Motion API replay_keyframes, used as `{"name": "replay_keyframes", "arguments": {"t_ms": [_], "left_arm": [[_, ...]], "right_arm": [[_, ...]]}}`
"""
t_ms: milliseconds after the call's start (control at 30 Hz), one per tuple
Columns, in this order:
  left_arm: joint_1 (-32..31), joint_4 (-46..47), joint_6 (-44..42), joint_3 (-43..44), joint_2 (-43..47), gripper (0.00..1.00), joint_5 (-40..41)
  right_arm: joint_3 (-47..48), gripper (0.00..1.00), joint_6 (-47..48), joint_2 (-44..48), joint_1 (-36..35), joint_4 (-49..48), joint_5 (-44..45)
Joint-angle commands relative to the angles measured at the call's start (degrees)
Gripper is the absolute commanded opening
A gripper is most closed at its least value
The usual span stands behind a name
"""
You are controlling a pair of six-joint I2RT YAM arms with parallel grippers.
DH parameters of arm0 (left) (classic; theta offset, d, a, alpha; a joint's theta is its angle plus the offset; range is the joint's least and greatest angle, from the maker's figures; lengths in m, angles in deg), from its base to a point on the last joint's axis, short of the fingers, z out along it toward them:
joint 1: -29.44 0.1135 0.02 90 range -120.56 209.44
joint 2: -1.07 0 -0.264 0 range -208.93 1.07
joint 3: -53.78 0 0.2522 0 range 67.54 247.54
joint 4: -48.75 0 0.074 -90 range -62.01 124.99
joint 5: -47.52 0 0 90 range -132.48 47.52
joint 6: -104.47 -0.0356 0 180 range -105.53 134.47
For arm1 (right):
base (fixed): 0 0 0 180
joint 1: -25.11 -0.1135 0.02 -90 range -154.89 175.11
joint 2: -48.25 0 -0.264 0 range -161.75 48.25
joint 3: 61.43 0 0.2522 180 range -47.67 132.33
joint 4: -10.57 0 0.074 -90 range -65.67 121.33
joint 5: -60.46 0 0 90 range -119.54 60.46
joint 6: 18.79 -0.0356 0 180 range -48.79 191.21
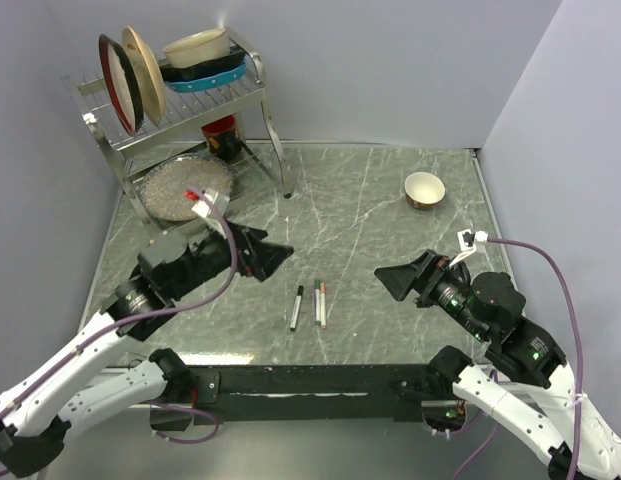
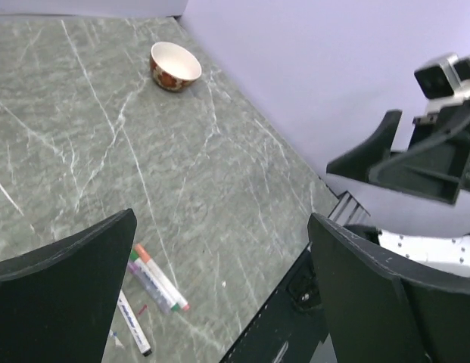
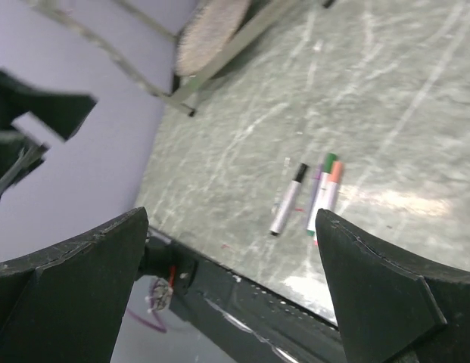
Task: Insert the pens into the pen caps
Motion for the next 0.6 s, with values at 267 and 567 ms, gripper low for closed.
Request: {"name": "replay_keyframes", "arguments": {"t_ms": [267,567], "left_arm": [[0.1,2.2,0.1,-8.9,9.3,0.99,-1.1],[0.1,3.2,1.3,-9.7,9.4,0.99,-2.4]], "right_arm": [[-0.5,1.00,-1.3,0.3,-0.2,0.4,3.0],[0.2,1.00,-0.9,0.6,-0.2,-0.4,2.7]]}}
